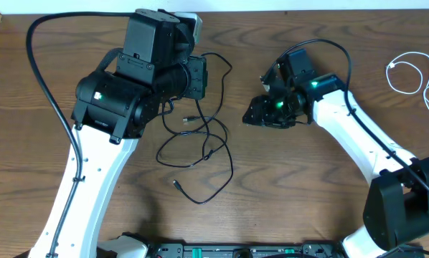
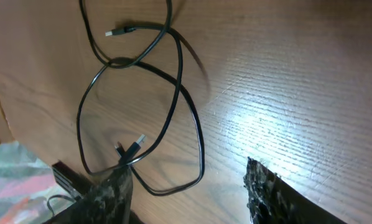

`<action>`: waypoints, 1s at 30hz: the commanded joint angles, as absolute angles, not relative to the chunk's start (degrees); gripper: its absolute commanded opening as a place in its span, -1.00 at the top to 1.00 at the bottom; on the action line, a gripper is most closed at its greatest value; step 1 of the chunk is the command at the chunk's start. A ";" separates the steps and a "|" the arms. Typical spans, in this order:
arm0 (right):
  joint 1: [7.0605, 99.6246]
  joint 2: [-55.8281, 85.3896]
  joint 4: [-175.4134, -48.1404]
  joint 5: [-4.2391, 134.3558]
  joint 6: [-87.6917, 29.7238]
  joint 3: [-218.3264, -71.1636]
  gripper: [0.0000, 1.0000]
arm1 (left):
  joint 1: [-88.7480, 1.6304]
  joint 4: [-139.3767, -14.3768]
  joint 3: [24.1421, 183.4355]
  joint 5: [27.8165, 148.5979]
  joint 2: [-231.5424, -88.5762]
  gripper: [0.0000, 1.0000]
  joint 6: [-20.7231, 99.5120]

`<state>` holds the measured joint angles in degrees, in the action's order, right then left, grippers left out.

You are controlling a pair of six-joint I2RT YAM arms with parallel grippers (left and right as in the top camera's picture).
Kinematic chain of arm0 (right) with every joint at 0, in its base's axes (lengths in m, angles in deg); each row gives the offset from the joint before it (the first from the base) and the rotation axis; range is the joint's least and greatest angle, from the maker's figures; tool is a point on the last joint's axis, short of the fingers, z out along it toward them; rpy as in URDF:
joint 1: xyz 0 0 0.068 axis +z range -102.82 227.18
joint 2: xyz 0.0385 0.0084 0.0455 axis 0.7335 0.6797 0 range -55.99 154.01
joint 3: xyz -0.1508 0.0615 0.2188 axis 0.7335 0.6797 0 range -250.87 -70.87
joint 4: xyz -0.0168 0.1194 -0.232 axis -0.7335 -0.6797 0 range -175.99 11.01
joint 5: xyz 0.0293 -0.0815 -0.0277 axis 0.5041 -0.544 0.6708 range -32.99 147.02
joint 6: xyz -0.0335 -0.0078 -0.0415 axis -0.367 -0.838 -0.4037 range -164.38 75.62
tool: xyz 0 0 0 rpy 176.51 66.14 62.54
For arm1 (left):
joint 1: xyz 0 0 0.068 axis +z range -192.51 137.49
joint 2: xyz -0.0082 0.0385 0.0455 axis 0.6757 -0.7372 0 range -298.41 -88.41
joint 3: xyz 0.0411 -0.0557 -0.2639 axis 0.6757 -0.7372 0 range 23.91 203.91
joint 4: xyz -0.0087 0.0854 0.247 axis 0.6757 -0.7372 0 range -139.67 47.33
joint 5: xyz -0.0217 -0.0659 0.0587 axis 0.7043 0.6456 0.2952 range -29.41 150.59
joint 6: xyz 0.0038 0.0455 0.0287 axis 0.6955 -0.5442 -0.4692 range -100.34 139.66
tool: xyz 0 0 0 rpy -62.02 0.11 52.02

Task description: Untangle cables

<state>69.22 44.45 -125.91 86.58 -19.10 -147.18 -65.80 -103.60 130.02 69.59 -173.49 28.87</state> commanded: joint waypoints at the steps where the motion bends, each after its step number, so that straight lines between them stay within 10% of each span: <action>1: 70.27 44.45 -125.89 85.37 -15.26 -146.79 -0.13 | -65.56 -103.99 130.15 68.86 -173.10 0.85 29.42; 30: 73.29 44.45 -100.36 87.63 7.23 -130.70 -0.30 | -65.56 -104.17 129.89 68.86 -174.17 0.85 29.42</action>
<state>72.72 44.45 -101.49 87.04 2.73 -131.71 -65.80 -104.19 130.02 69.39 -173.53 28.89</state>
